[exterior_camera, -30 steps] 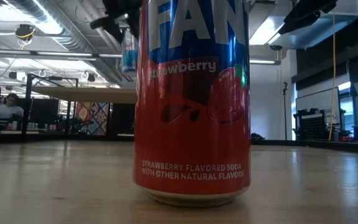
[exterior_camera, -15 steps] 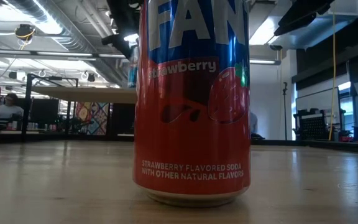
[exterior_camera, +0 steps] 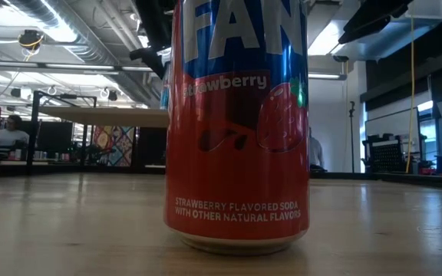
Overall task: Place canned beverage on shelf
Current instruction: Put the top blue soda can on the shelf
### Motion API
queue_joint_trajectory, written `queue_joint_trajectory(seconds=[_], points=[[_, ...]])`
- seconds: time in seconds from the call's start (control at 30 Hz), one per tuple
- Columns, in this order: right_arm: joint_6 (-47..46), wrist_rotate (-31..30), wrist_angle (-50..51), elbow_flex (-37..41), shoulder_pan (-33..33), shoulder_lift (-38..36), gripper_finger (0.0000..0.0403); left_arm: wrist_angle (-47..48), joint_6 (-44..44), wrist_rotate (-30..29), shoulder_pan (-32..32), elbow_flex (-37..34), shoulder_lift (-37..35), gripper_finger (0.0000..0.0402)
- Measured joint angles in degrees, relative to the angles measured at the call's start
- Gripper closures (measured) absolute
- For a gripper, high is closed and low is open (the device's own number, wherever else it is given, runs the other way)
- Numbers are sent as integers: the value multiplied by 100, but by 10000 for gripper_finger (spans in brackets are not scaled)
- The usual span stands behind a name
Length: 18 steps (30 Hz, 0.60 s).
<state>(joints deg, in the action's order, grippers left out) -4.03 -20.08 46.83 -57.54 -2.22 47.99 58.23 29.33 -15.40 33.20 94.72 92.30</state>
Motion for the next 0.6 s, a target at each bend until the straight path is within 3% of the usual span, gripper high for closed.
queue_joint_trajectory(seconds=[0.6], points=[[-1,7,2,0,0,0,79,185,-173,98,60,80,-164,81]])
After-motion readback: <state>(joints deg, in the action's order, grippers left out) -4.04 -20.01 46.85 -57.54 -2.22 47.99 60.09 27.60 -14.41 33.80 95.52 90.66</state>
